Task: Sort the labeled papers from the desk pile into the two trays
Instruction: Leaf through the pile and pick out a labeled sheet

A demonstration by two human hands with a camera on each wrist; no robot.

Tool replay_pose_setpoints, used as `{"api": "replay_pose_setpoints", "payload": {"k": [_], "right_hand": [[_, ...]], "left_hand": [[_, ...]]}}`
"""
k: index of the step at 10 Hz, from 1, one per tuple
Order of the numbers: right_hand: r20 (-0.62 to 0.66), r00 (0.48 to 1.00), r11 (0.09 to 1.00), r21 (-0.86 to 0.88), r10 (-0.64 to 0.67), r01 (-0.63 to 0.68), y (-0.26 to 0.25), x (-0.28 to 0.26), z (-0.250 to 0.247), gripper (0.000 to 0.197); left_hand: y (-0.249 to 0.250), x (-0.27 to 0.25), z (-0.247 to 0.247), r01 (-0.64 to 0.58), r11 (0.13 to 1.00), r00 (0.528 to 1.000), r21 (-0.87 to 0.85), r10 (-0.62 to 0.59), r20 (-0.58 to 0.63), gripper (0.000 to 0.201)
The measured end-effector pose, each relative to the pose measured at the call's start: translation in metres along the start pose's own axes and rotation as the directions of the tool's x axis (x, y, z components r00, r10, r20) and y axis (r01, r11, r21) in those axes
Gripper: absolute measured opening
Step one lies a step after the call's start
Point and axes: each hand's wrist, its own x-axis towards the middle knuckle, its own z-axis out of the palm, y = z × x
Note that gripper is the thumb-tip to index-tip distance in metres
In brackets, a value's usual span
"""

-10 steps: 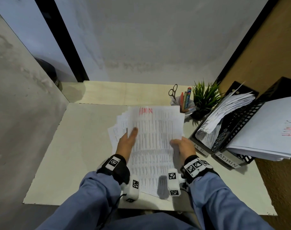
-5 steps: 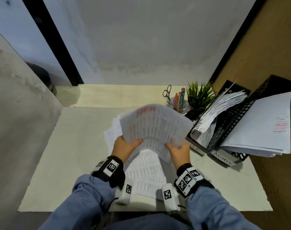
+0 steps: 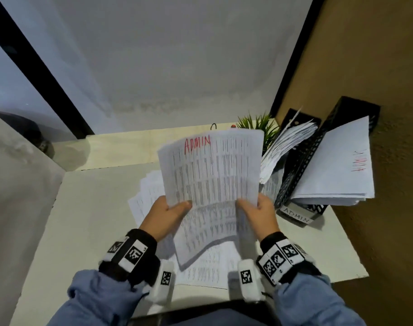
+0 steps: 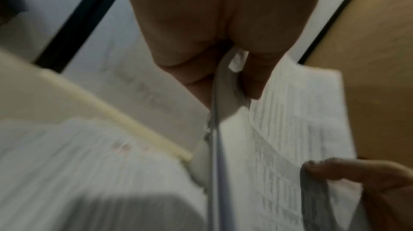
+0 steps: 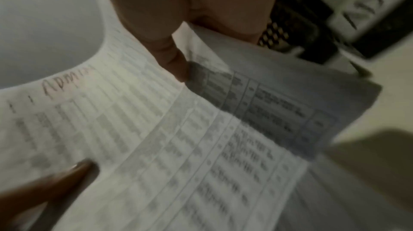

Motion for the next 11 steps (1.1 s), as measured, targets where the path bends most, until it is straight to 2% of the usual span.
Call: {"api": "replay_pose_setpoints", "payload": {"k": [1, 2, 3, 4, 5, 6, 7, 8, 9, 10, 11], "right_hand": [[-0.140, 0.958, 0.967, -0.083, -0.250, 0.240, -0.033, 0.003, -0.043, 0.018], [-0.434, 0.798, 0.908, -0.226, -0.419, 0.353, -0.052, 0.011, -0.095, 0.033], [-0.618, 0.627, 0.875, -0.410, -0.474, 0.257, -0.053, 0.019, -0.136, 0.053], [-0.665, 0.699, 0.931, -0.364, -0.264, 0.005, -0.039, 0.030, -0.162, 0.078], [-0.651, 0.757, 0.979, -0.118, 0.049, -0.165, -0.020, 0.043, -0.176, 0.089], [-0.587, 0.795, 0.988, 0.073, 0.154, -0.137, -0.011, 0.048, -0.180, 0.022], [-0.563, 0.825, 0.998, 0.016, 0.055, -0.056, -0.015, 0.047, -0.179, 0.011], [-0.547, 0.833, 0.994, -0.107, -0.085, 0.031, -0.023, 0.044, -0.181, 0.011], [-0.501, 0.846, 0.984, -0.106, -0.180, 0.146, -0.030, 0.042, -0.184, 0.014], [-0.533, 0.833, 0.982, 0.017, -0.148, 0.186, -0.039, 0.045, -0.188, 0.038], [-0.473, 0.849, 0.967, -0.034, -0.237, 0.251, -0.069, 0.038, -0.184, 0.026]], "left_hand": [[0.045, -0.004, 0.000, -0.214, 0.971, 0.976, 0.110, 0.208, 0.067, 0.023], [0.091, -0.008, 0.020, -0.392, 0.911, 0.920, 0.129, 0.387, 0.064, 0.042], [0.129, -0.010, 0.053, -0.505, 0.849, 0.862, 0.155, 0.506, 0.034, 0.042], [0.154, -0.004, 0.095, -0.606, 0.762, 0.787, 0.229, 0.616, 0.035, 0.034], [0.162, 0.008, 0.139, -0.666, 0.670, 0.727, 0.327, 0.681, 0.087, 0.024], [0.157, 0.022, 0.180, -0.702, 0.610, 0.694, 0.367, 0.702, 0.161, 0.057], [0.146, 0.030, 0.209, -0.660, 0.624, 0.736, 0.418, 0.648, 0.195, 0.065], [0.130, 0.040, 0.229, -0.581, 0.679, 0.807, 0.449, 0.549, 0.215, 0.063], [0.114, 0.049, 0.240, -0.545, 0.705, 0.836, 0.454, 0.500, 0.227, 0.062], [0.103, 0.057, 0.248, -0.521, 0.755, 0.854, 0.398, 0.466, 0.234, 0.062], [0.096, 0.064, 0.256, -0.521, 0.793, 0.853, 0.316, 0.472, 0.224, 0.064]]}}
